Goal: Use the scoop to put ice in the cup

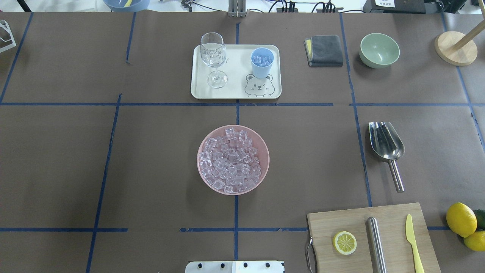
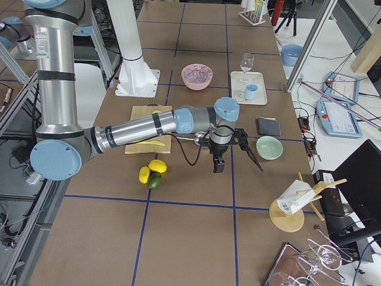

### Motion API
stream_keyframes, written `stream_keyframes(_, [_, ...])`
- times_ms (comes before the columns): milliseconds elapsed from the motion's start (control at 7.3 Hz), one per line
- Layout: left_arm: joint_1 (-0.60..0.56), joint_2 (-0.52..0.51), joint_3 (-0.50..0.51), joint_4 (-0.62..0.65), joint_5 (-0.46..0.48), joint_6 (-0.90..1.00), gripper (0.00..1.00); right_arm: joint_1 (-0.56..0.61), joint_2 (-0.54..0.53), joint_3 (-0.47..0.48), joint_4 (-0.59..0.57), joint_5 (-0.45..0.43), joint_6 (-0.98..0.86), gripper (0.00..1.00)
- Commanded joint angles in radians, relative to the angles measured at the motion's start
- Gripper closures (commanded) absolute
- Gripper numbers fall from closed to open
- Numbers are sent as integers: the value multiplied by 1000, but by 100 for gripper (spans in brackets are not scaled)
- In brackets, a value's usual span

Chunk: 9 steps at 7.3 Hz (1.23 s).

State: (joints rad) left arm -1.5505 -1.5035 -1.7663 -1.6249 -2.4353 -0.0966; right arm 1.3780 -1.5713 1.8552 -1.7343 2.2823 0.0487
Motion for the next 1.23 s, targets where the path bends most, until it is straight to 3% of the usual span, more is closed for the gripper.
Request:
stream_keyframes(0, [1, 0, -7, 11, 1, 0, 0, 0, -53, 6, 2, 13, -4, 0])
stream_keyframes(274, [3, -6, -21, 95, 1, 0, 0, 0, -105, -14, 53, 19, -9, 0])
stream_keyframes(822, [-3, 5, -1, 97, 22, 3, 0, 13, -115, -8, 82, 79, -1, 0])
stream_keyframes(1095, [-3, 2, -7, 94, 105, 5, 0, 24, -115, -10, 84, 75, 0, 0])
